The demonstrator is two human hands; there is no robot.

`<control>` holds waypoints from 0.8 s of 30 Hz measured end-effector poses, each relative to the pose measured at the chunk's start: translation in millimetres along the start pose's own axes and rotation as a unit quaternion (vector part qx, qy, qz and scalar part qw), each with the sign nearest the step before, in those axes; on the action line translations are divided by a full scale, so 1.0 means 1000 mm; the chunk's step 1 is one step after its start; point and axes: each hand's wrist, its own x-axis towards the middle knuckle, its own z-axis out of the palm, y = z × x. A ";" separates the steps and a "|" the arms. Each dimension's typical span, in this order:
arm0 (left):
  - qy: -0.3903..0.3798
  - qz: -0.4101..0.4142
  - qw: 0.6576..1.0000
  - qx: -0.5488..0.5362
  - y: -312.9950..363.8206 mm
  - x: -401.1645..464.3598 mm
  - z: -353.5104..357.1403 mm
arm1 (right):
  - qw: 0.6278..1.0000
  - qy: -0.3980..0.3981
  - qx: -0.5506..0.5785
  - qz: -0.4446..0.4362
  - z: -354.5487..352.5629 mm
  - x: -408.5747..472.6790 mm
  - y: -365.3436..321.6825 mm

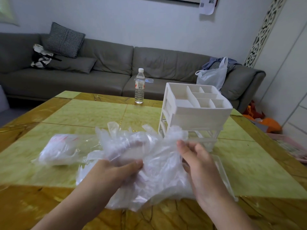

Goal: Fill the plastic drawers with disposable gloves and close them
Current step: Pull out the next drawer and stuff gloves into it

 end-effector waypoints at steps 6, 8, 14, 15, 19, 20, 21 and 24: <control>0.105 0.030 0.994 -0.019 0.002 -0.001 0.007 | 0.981 -0.133 0.081 0.114 0.008 -0.015 -0.011; 0.129 0.027 0.991 -0.022 0.000 0.001 0.010 | 0.992 -0.075 0.065 0.074 0.011 -0.014 -0.009; 0.135 0.023 0.991 0.003 -0.010 0.003 0.021 | 0.995 -0.066 0.042 0.063 0.010 -0.014 -0.008; 0.126 0.028 0.992 0.008 -0.010 0.003 0.021 | 0.996 -0.066 0.026 0.057 0.010 -0.014 -0.007; 0.021 0.051 0.998 -0.004 -0.004 0.006 0.022 | 0.996 0.029 -0.083 -0.027 -0.003 -0.005 -0.011; -0.006 0.036 0.999 -0.020 0.000 0.006 0.021 | 0.981 0.071 -0.163 -0.076 -0.010 -0.003 -0.016; -0.031 0.024 0.999 -0.019 0.000 0.006 0.020 | 0.947 0.117 -0.258 -0.151 -0.018 -0.003 -0.024; -0.077 0.060 0.995 -0.013 0.002 0.004 0.022 | 0.776 0.175 -0.431 -0.426 -0.022 -0.015 -0.048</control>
